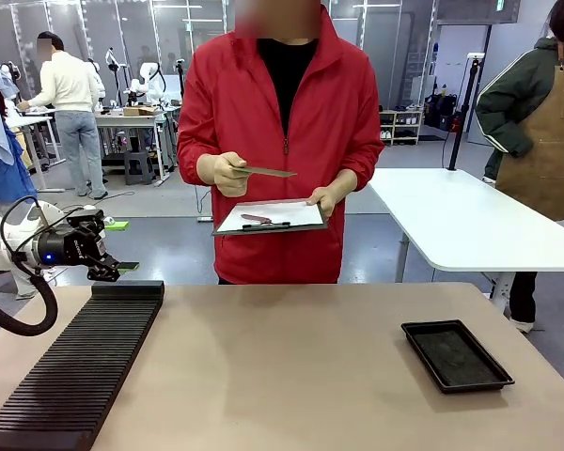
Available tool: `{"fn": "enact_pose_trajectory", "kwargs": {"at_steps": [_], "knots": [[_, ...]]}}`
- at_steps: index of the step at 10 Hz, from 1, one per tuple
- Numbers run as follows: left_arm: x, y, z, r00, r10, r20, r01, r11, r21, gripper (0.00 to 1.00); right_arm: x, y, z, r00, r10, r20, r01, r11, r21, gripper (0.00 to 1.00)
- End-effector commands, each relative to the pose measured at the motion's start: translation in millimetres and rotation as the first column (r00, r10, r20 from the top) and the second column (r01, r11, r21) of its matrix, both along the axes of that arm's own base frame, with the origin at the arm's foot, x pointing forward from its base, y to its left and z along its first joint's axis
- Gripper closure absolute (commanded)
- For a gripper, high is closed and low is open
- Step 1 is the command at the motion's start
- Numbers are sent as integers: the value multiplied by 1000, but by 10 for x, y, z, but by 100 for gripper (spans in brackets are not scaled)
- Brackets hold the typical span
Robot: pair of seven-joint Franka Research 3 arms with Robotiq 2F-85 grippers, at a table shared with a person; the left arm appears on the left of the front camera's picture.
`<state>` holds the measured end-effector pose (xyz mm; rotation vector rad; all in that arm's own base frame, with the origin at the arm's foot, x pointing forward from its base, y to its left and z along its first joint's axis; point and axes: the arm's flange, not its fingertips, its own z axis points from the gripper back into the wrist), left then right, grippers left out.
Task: Inspect the PCB.
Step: Pick up the Blank PCB that the human is holding.
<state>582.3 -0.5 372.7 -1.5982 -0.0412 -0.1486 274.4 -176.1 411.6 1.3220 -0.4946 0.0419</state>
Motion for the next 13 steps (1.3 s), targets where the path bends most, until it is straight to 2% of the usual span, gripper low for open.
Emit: {"fn": "enact_pose_trajectory", "kwargs": {"at_steps": [1,3,4,6,7,10,12,13], "knots": [[-40,37,180,1000,30,3,-30,999,-17,0,3,-3,15,1000,-1,16,1,1000,9,0],[-625,216,310,999,37,-32,-37,999,-15,0,3,-3,15,1000,-1,16,1,1000,9,0],[-950,357,351,998,56,-5,-56,998,-6,0,3,-3,15,1000,-1,16,1,1000,9,0],[-1483,542,266,994,100,-37,-99,995,19,0,3,-3,15,1000,-1,16,1,1000,9,0],[-1735,617,197,995,87,-43,-86,996,38,0,3,-3,15,1000,-1,16,1,1000,9,0],[-2155,923,91,999,46,-23,-45,997,59,0,3,-3,15,1000,-1,16,1,1000,9,0],[-2300,1065,112,998,58,-9,-58,998,0,0,3,-3,15,1000,-1,16,1,1000,9,0],[-2311,1091,102,999,42,-3,-42,999,18,0,3,-3,15,1000,-1,16,1,1000,9,0]]}}
